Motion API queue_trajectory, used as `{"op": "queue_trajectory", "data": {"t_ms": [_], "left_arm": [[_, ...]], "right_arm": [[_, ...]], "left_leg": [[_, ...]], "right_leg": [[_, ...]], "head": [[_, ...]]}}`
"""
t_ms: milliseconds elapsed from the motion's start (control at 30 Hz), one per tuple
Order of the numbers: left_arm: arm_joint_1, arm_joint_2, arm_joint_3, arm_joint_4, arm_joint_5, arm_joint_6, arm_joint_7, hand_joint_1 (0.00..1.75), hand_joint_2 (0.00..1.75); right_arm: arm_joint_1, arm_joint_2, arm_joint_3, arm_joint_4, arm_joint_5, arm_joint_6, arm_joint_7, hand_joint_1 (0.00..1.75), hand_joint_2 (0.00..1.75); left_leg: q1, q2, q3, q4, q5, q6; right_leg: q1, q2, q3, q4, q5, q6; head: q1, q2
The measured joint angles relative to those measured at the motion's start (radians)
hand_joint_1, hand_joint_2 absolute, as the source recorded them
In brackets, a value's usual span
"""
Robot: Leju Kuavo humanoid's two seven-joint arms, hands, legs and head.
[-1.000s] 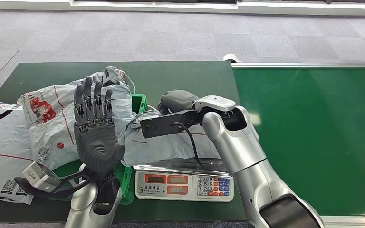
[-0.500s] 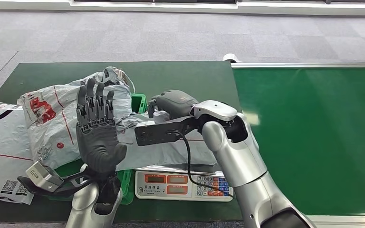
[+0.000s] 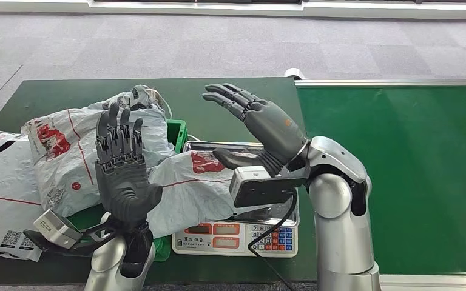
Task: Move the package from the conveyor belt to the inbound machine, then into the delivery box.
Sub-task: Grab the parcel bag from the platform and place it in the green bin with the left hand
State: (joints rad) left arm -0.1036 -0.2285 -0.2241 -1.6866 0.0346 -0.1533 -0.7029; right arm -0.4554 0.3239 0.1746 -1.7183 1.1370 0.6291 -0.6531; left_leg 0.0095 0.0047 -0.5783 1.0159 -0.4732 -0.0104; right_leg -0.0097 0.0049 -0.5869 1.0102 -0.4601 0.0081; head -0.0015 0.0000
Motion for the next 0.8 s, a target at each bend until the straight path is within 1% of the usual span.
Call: {"op": "queue_trajectory", "data": {"t_ms": [100, 133, 167, 200, 267, 300, 333, 367, 433, 500, 533, 633, 800], "left_arm": [[0.001, 0.0, 0.0, -0.014, -0.034, 0.029, 0.0, 0.0, 1.75], [0.0, 0.001, 0.0, -0.018, -0.071, 0.061, 0.0, 0.0, 1.75], [-0.003, 0.003, -0.001, -0.02, -0.138, 0.113, 0.003, 0.0, 1.75], [-0.01, 0.006, -0.003, -0.02, -0.241, 0.181, 0.011, 0.0, 1.75], [-0.036, 0.017, -0.015, -0.01, -0.529, 0.311, 0.062, 0.0, 1.75], [-0.057, 0.023, -0.026, 0.001, -0.688, 0.348, 0.105, 0.0, 1.75], [-0.08, 0.031, -0.038, 0.015, -0.827, 0.362, 0.151, 0.0, 1.75], [-0.102, 0.038, -0.051, 0.032, -0.941, 0.361, 0.193, 0.0, 1.75], [-0.154, 0.052, -0.082, 0.087, -1.134, 0.326, 0.272, 0.0, 1.75], [-0.22, 0.065, -0.121, 0.174, -1.289, 0.264, 0.337, 0.0, 1.75], [-0.25, 0.072, -0.14, 0.221, -1.337, 0.236, 0.355, 0.0, 1.75], [-0.311, 0.084, -0.181, 0.335, -1.381, 0.198, 0.365, 0.0, 1.75], [-0.395, 0.103, -0.225, 0.509, -1.396, 0.165, 0.328, 0.0, 1.75]], "right_arm": [[0.044, 0.015, -0.043, -0.092, 0.013, 0.0, -0.009, 0.0, 0.0], [0.055, 0.018, -0.055, -0.121, 0.025, 0.0, -0.007, 0.0, 0.0], [0.064, 0.02, -0.066, -0.153, 0.035, 0.0, -0.006, 0.0, 0.0], [0.073, 0.021, -0.077, -0.189, 0.044, 0.0, -0.006, 0.0, 0.0], [0.088, 0.022, -0.094, -0.264, 0.048, 0.0, -0.007, 0.0, 0.0], [0.094, 0.022, -0.101, -0.299, 0.042, 0.0, -0.008, 0.0, 0.0], [0.099, 0.022, -0.107, -0.328, 0.035, 0.0, -0.01, 0.0, 0.0], [0.103, 0.022, -0.111, -0.351, 0.025, 0.0, -0.011, 0.0, 0.0], [0.111, 0.021, -0.123, -0.389, 0.003, 0.0, -0.013, 0.0, 0.0], [0.116, 0.02, -0.134, -0.411, -0.017, 0.0, -0.013, 0.0, 0.0], [0.117, 0.02, -0.139, -0.416, -0.023, 0.0, -0.013, 0.0, 0.0], [0.121, 0.019, -0.152, -0.425, -0.033, 0.0, -0.013, 0.0, 0.0], [0.123, 0.018, -0.163, -0.426, -0.032, 0.0, -0.01, 0.0, 0.0]], "left_leg": [[0.0, 0.001, 0.0, 0.0, 0.0, 0.0], [0.0, 0.001, 0.0, 0.0, 0.0, 0.0], [0.0, 0.001, 0.0, 0.0, 0.0, 0.0], [0.0, 0.001, 0.0, 0.0, 0.0, 0.0], [0.0, 0.001, 0.0, 0.0, 0.0, 0.0], [0.0, 0.001, 0.0, 0.0, 0.0, 0.0], [0.0, 0.002, 0.001, 0.0, 0.0, 0.0], [0.0, 0.003, 0.001, 0.0, 0.0, 0.0], [0.0, 0.005, 0.001, 0.0, 0.0, 0.0], [-0.001, 0.007, 0.002, 0.0, 0.0, 0.0], [-0.001, 0.007, 0.002, 0.0, 0.0, 0.0], [-0.001, 0.011, 0.002, 0.0, 0.0, 0.0], [-0.001, 0.012, 0.002, 0.0, 0.0, 0.0]], "right_leg": [[0.0, 0.0, 0.0, 0.0, 0.0, 0.0], [0.0, 0.001, -0.001, 0.0, 0.0, 0.0], [0.0, 0.001, -0.001, 0.0, 0.0, 0.0], [0.0, 0.001, -0.001, 0.0, 0.0, 0.0], [0.0, 0.002, -0.001, 0.0, 0.0, 0.0], [-0.001, 0.001, -0.001, 0.0, 0.0, 0.0], [-0.001, 0.002, 0.0, 0.0, 0.0, 0.0], [-0.001, 0.003, 0.0, 0.0, 0.0, 0.0], [-0.001, 0.005, -0.001, 0.0, 0.001, 0.001], [-0.002, 0.006, -0.001, 0.0, 0.002, 0.001], [-0.002, 0.007, -0.001, 0.0, 0.002, 0.001], [-0.001, 0.011, -0.002, 0.0, 0.004, 0.001], [-0.001, 0.012, -0.003, 0.0, 0.004, 0.001]], "head": [[0.0, 0.0], [0.0, 0.0], [0.0, 0.0], [0.0, 0.0], [0.0, 0.0], [0.0, 0.0], [0.0, 0.0], [0.0, 0.0], [0.0, 0.0], [0.0, 0.0], [0.0, 0.0], [0.0, 0.0], [0.0, 0.0]]}}
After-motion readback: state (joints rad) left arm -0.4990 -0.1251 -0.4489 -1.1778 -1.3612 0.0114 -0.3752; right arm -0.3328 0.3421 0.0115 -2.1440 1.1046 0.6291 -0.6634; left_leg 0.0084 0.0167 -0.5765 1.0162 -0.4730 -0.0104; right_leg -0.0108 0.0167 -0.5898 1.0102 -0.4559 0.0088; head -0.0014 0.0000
